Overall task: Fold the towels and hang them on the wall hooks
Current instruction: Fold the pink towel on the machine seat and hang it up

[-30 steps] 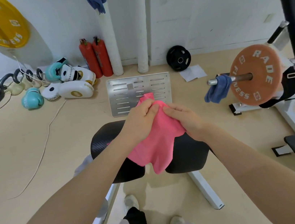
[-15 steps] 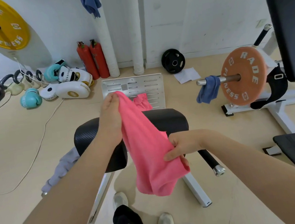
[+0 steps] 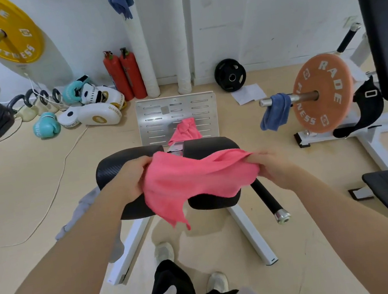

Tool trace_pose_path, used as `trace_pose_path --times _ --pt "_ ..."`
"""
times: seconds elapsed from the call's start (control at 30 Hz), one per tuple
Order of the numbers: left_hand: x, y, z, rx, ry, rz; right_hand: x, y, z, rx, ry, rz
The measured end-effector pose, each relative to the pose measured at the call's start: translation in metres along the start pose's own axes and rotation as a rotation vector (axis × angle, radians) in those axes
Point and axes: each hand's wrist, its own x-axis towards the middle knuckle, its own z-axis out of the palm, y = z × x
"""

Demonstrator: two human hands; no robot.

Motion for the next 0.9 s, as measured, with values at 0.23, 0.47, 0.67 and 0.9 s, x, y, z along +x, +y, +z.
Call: trace_pose_path --times 0.23,0.47,0.67,0.9 --pt "0.018 0.001 -0.002 -0.001 -0.134 -0.154 0.026 -0.013 -0.004 0.095 0.074 0.198" --pt "0.087 -0.018 -0.009 0.443 0.265 0.038 0.088 -0.001 0.005 -0.507 0.272 0.056" --pt "0.132 0.004 -0.013 0.470 0.210 0.208 0.143 -0.006 0.001 -0.340 0.381 0.038" --pt "0.195 0.022 -0.030 0.430 0.152 0.040 0.193 -0.002 0.002 0.355 0.335 0.225"
